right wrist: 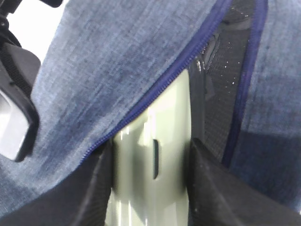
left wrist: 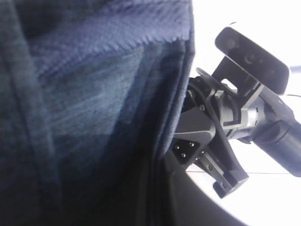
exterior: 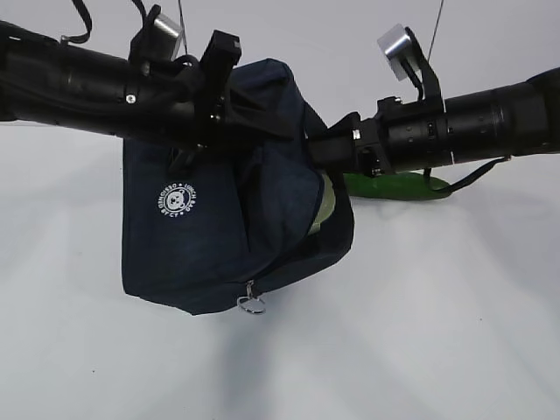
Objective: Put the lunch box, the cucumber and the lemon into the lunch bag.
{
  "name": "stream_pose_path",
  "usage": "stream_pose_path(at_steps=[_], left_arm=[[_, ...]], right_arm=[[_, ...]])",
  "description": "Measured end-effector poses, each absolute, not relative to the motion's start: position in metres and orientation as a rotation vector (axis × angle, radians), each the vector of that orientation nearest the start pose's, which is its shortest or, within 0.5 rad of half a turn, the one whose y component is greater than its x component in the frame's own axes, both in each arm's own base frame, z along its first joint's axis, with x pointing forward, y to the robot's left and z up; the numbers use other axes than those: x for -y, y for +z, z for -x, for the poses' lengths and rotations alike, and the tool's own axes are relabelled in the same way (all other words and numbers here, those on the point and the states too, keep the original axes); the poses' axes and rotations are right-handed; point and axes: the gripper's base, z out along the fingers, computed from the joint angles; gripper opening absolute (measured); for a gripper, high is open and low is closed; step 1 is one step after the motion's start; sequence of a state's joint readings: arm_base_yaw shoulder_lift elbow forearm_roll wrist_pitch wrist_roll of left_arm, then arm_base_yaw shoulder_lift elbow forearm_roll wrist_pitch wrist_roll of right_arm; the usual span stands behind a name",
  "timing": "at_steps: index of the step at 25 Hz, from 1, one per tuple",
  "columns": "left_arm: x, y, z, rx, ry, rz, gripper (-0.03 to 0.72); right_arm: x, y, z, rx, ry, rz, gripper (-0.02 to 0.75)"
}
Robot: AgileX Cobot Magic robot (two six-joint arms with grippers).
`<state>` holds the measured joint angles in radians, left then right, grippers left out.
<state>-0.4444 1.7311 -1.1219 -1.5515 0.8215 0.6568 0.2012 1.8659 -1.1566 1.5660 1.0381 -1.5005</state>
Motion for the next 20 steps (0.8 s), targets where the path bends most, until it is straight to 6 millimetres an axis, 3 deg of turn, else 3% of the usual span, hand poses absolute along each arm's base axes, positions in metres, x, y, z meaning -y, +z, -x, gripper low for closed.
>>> stream_pose_path(at_steps=[20], left_arm=[[0.2185, 0.2605, -0.2997, -2.358, -1.661, -0.017, 0.010]], right_arm=[[-0.1512, 0.2249, -0.3482, -1.991, 1.276, 0.751, 0.357]])
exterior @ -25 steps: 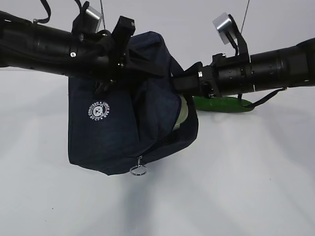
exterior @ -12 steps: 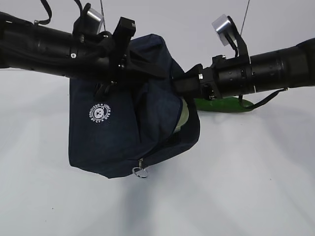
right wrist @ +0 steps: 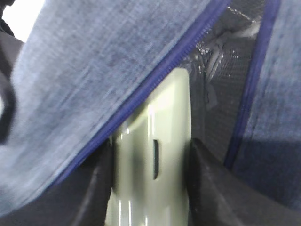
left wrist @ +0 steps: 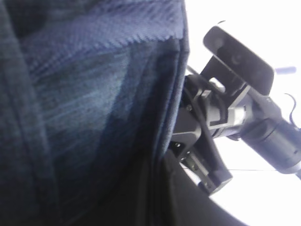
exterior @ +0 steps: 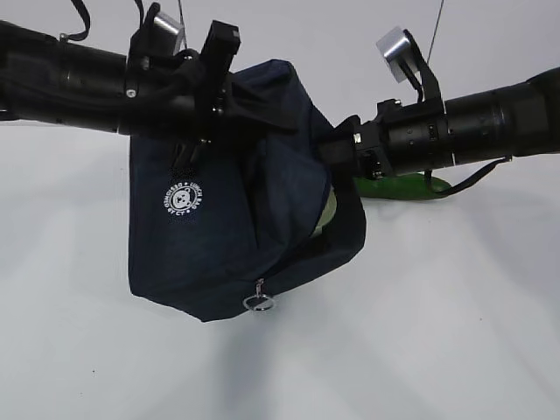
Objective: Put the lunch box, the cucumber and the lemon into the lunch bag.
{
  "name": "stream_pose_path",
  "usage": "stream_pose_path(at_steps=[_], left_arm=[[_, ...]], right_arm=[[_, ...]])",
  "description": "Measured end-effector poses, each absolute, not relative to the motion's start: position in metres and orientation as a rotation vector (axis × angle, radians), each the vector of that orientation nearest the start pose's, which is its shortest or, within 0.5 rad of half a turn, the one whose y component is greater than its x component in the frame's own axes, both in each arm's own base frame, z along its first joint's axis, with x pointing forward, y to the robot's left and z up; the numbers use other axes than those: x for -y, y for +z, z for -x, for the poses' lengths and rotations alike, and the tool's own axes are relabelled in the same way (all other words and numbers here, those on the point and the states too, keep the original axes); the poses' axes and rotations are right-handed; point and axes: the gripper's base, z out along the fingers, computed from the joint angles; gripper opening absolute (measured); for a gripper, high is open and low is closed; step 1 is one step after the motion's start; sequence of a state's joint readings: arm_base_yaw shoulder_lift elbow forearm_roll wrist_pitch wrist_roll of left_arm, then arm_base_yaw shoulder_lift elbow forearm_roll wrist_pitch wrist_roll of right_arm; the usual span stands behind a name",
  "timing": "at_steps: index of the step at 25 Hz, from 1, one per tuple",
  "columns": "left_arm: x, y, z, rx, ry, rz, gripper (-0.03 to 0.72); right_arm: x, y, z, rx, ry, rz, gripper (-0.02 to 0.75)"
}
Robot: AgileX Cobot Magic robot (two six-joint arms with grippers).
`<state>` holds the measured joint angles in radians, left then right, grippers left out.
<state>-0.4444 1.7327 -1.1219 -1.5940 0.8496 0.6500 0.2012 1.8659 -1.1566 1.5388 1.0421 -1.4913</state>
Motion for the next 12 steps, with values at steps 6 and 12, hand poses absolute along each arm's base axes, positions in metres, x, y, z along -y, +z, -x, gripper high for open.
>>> stream_pose_path(at_steps=[6, 12], left_arm=[[0.220, 0.261, -0.301, -2.344, -1.703, 0.020, 0.010], [0.226, 0.247, -0.305, -2.349, -1.869, 0.087, 0.010]], right_arm=[[-0.151, 0.225, -0.348, -1.992, 1.275, 0.754, 0.357], [-0.150, 0.222, -0.349, -2.010, 1.243, 0.771, 0.357]])
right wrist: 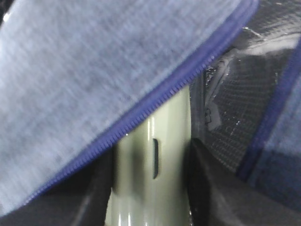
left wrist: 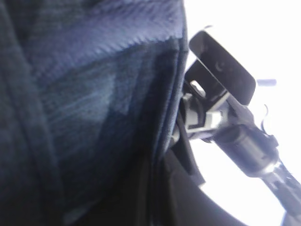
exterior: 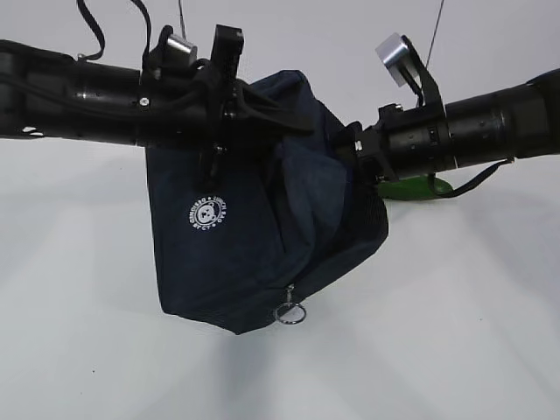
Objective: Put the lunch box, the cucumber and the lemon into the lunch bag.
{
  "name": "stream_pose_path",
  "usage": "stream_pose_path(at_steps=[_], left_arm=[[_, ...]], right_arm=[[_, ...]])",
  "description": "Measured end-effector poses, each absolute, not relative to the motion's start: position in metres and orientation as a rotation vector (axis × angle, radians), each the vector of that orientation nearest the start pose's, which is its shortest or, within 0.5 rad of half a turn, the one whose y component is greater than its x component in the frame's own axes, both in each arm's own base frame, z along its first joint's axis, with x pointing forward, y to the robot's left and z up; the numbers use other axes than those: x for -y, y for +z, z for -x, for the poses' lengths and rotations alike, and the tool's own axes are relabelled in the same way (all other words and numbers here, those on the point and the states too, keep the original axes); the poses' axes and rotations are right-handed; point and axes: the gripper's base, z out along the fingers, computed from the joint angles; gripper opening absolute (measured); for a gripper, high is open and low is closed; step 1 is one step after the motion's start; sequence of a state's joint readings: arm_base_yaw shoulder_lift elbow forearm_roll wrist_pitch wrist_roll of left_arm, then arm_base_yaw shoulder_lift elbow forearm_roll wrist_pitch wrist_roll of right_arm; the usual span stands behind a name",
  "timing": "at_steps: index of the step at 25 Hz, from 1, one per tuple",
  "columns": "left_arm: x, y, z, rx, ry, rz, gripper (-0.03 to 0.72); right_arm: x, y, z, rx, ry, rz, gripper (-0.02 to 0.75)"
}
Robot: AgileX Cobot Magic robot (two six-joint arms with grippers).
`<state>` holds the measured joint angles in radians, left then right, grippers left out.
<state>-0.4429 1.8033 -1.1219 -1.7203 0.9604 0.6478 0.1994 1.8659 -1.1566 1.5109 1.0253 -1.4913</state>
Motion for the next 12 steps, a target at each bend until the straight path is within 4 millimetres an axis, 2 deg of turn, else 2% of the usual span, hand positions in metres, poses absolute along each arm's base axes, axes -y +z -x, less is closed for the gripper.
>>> stream_pose_path(at_steps=[4, 12], left_arm=[[0.2259, 0.2478, -0.3040, -2.335, -1.929, 0.083, 0.010], [0.2180, 0.2477, -0.3071, -2.335, -1.944, 0.073, 0.010]], right_arm=[[-0.1496, 0.2215, -0.3473, -2.015, 1.240, 0.793, 0.357], [-0.1494, 0.2201, -0.3459, -2.021, 1.231, 0.825, 0.357]])
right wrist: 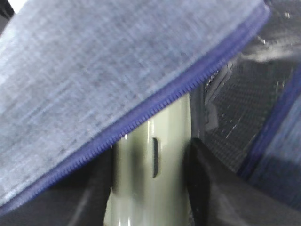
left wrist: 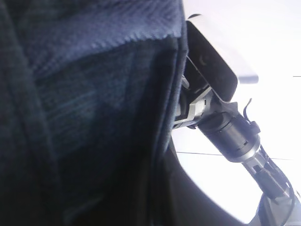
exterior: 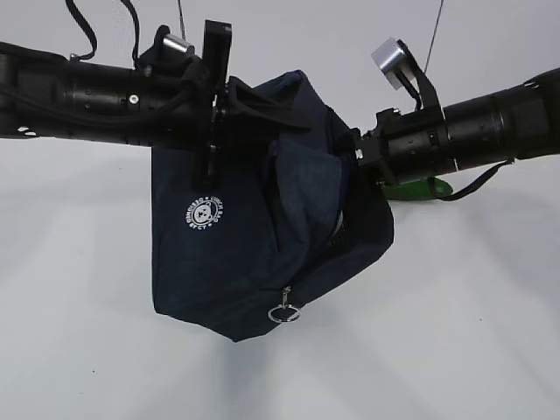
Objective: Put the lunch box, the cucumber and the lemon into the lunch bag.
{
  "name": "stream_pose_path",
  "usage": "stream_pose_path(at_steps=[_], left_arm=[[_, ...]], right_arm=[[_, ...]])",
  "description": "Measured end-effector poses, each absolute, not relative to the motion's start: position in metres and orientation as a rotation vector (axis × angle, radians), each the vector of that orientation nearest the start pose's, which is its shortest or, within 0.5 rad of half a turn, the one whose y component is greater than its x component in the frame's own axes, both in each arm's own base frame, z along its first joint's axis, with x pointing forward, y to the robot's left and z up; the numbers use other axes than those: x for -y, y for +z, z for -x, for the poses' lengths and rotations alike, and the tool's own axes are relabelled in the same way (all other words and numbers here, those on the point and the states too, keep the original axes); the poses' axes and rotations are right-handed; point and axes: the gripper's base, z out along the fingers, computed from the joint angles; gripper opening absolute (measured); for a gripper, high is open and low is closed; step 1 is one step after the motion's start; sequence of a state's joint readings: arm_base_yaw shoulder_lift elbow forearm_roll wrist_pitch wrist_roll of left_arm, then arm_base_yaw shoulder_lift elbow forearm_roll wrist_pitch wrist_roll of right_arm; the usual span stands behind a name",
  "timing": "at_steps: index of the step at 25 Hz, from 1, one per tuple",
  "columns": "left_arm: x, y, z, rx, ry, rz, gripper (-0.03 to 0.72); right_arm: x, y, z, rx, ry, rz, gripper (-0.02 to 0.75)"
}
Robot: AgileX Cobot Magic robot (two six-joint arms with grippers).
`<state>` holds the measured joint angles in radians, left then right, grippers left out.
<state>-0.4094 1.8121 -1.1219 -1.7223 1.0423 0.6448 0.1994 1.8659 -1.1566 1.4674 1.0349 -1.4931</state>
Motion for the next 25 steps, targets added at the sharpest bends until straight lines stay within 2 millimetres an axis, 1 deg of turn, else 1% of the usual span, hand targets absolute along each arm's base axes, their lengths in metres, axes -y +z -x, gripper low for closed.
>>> stream_pose_path(at_steps=[6, 10, 14, 16, 20, 23, 25], left_arm=[[0.218, 0.244, -0.307, -2.352, -1.946, 0.061, 0.010], [0.218, 0.244, -0.307, -2.355, -1.941, 0.059, 0.010], [0.216, 0.240, -0.310, -2.369, -1.894, 0.077, 0.010], [0.215, 0.236, -0.312, -2.382, -1.871, 0.085, 0.010], [0.215, 0.236, -0.312, -2.381, -1.871, 0.088, 0.010], [0.207, 0.233, -0.315, -2.407, -1.820, 0.062, 0.009], [0.200, 0.231, -0.317, -2.424, -1.789, 0.048, 0.009]], right_arm=[[-0.149, 0.219, -0.345, -2.009, 1.209, 0.864, 0.369], [-0.149, 0.219, -0.345, -1.987, 1.191, 0.894, 0.403], [-0.154, 0.229, -0.337, -1.912, 1.285, 0.959, 0.465], [-0.154, 0.229, -0.337, -1.909, 1.282, 0.967, 0.477], [-0.154, 0.229, -0.336, -1.907, 1.286, 0.970, 0.484], [-0.153, 0.232, -0.334, -1.905, 1.268, 1.000, 0.486], [-0.152, 0.239, -0.331, -1.894, 1.247, 1.057, 0.486]])
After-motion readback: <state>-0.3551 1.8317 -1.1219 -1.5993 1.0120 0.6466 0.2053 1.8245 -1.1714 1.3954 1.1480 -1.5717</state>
